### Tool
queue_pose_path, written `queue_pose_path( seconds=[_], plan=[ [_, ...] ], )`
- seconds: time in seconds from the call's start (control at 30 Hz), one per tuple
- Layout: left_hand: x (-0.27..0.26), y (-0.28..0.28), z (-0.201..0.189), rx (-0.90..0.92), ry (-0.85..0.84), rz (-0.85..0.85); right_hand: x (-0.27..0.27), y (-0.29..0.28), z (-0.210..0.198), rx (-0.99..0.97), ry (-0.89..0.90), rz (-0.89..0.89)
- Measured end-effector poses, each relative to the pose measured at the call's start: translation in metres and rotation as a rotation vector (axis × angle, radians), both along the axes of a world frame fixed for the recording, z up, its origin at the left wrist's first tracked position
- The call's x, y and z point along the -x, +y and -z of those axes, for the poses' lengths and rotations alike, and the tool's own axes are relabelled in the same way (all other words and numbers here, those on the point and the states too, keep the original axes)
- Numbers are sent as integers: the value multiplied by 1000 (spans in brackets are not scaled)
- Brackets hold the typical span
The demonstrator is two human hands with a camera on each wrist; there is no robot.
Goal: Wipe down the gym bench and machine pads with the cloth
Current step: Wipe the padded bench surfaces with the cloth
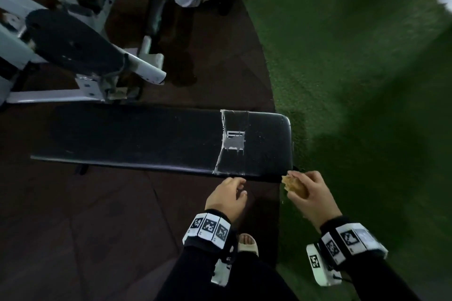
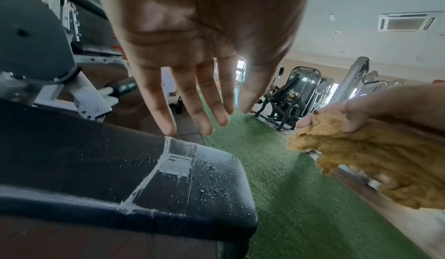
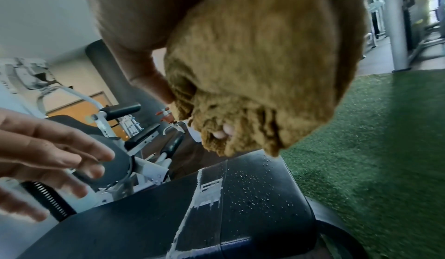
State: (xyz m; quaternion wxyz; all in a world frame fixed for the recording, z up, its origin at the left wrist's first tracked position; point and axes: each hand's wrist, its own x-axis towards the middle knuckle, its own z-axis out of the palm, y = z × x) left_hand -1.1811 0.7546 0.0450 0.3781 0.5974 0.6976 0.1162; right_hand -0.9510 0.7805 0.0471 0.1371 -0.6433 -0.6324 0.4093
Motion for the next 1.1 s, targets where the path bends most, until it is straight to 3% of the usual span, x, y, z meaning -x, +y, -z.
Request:
queue_pose_path(
  seconds=[0.2,0.47,0.63,0.73,0.93,1.1],
  plan=[
    [17,58,115,37,45,69,12,53,101,41,-39,173],
    [54,106,246,-118,206,98,23,100,223,-232,-161,308],
    [68,111,285,-458,289,78,31,104,267,-500,-299,228],
    [71,108,299,-532,349,88,28,96,279,-656,-469,171],
    [73,108,317,-638,421,82,27,79,305,-640,-460,121],
    [75,111,335,-764,427,50,33,100,316,-640,-501,254]
  ],
)
